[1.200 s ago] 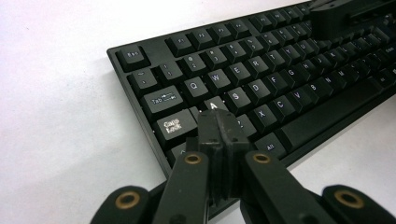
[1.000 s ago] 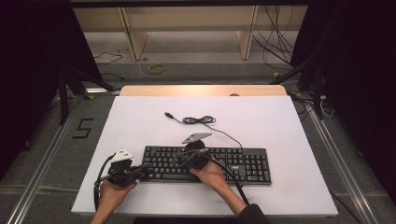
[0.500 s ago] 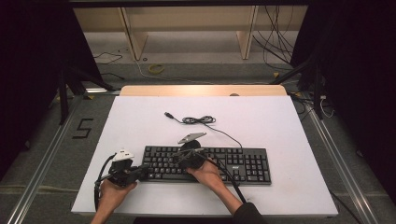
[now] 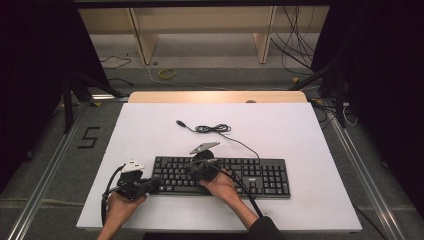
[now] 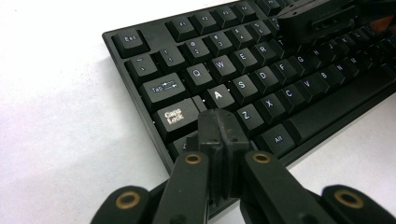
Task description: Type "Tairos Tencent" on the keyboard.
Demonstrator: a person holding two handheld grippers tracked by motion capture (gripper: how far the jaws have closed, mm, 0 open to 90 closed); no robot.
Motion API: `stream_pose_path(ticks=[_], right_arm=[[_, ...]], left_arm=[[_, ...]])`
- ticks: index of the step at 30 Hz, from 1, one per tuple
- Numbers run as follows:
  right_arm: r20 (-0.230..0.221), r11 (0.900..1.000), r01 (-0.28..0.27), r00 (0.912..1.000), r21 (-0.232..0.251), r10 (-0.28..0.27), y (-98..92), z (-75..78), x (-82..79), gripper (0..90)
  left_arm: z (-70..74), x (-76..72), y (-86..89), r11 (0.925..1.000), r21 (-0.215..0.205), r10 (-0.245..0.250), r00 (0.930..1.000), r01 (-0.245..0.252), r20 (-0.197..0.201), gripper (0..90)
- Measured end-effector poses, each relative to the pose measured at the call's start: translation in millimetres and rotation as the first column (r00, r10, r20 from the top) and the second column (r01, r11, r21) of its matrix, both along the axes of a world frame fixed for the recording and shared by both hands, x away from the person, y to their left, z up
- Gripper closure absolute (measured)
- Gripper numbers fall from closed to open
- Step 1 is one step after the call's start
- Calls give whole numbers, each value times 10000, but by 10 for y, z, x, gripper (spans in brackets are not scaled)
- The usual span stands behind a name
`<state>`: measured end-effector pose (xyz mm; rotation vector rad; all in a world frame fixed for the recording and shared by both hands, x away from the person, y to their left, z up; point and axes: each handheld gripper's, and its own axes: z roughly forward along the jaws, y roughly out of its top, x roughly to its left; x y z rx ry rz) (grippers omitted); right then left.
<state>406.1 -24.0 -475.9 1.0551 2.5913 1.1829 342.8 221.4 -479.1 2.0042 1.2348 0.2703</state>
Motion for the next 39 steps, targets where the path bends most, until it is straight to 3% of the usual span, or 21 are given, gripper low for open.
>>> stream_pose_path(ticks=[2,12,23,25,28,29,31,39], right_arm=[[22,9998,-40,10000,-179,40,10,-21,0,900],[-19,9999,69,10000,-157,-69,23,-22,-4,900],[106,9974,196,9997,700,-204,-83,99,-47,862],[155,9939,135,9998,1093,-153,-129,145,-65,767],[208,9924,101,9997,1227,-127,-159,167,-83,745],[274,9904,33,9996,1385,-72,-194,182,-98,658],[230,9897,33,9997,1433,-66,-207,188,-103,629],[340,9799,-170,9994,1985,105,-356,239,-204,445]], left_arm=[[-16,2,-9,10000,19,12,10000,-12,-59,892],[-11,4,-11,10000,90,-20,10000,21,-76,891],[54,-19,-5,9995,-309,37,9991,-24,423,855],[74,-27,1,9988,-489,43,9983,-15,583,826],[102,-32,15,9974,-715,163,9966,-106,804,781],[110,-33,19,9964,-845,185,9960,-111,868,755],[124,-35,21,9948,-1016,151,9949,-49,996,719],[140,-17,-43,9921,-1255,117,9929,33,1183,501]])
